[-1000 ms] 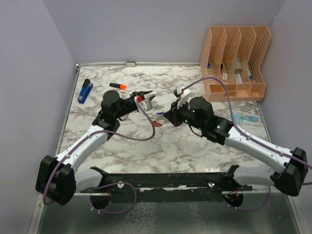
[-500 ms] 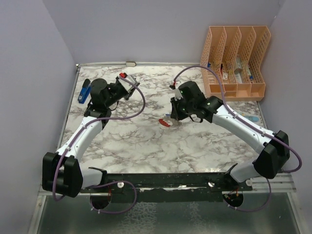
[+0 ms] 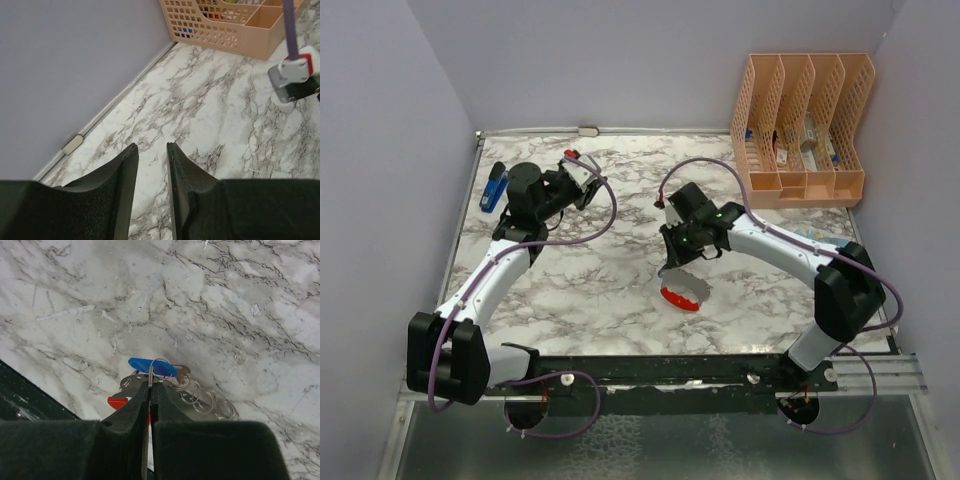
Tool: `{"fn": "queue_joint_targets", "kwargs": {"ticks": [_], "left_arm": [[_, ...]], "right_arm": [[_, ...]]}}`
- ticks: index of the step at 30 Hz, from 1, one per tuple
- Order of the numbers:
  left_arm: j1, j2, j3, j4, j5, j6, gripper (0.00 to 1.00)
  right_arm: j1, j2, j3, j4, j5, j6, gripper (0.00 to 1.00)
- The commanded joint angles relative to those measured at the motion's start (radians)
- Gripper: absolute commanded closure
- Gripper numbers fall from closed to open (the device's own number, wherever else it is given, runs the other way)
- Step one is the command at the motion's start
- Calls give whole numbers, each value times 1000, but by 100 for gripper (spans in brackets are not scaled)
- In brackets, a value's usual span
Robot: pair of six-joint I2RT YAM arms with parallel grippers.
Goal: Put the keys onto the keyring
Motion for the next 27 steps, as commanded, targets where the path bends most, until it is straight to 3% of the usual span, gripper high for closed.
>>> {"fn": "queue_joint_targets", "kwargs": {"ticks": [1,7,11,16,21,22,23,27], "left_arm": [[7,-29,-15,-18,9,-4,67],[11,-28,-40,0,-4,1,67],[14,-22,-45,6,-16,3,67],[21,-11,-56,13,-29,8,67],[28,-16,-60,13,-43,-3,66],[32,-17,-60,13,-51,-5,65],[36,-17,-60,13,-62,-10,64],[63,-24,-66,54,-149,-85,49]], "right_arm": [[-6,68,45,103,-25,-51,99],[-16,140,111,179,40,-93,97],[-17,136,107,274,90,-101,74],[-58,134,80,410,124,-104,71],[-78,100,81,408,199,-89,41],[-82,70,52,424,216,-84,16],[-86,42,5,447,233,-78,1],[-91,-44,-66,432,343,-35,1]]}}
